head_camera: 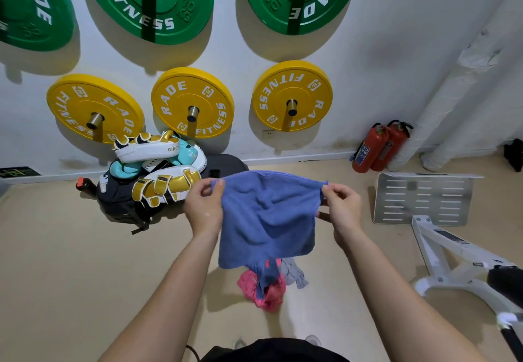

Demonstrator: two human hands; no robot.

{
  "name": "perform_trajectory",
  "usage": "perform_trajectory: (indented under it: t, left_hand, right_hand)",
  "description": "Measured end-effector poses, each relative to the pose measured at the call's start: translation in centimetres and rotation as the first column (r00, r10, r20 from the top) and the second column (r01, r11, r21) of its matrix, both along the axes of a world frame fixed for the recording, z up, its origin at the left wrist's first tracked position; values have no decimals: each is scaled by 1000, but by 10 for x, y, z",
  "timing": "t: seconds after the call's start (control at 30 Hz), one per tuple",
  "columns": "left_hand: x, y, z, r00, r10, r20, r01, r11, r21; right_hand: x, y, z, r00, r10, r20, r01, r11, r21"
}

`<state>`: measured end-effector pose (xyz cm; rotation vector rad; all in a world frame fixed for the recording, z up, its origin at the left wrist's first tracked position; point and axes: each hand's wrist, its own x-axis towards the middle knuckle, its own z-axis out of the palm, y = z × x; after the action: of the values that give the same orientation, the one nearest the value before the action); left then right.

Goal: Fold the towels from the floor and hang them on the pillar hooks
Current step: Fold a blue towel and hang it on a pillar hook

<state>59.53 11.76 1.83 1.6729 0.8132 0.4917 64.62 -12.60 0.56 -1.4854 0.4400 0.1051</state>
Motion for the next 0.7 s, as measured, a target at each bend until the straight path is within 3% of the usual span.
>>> perform_trajectory:
  t: [0.13,0.27,0.7]
  left_hand:
    - [-13,-38,-18,987,-153,-58,144,980,-140]
    - [-26,-71,-19,963,-263,-51,249,949,-193]
    - [-40,-75,-21,949,-312,46,314,928,-201]
  right_hand:
    - [-32,27,-5,995,75,-58,-69,993,98]
    - [-52,51,-6,987,159,8,-160,985,69]
    - [-68,64,-4,965,241,102,-246,968,40]
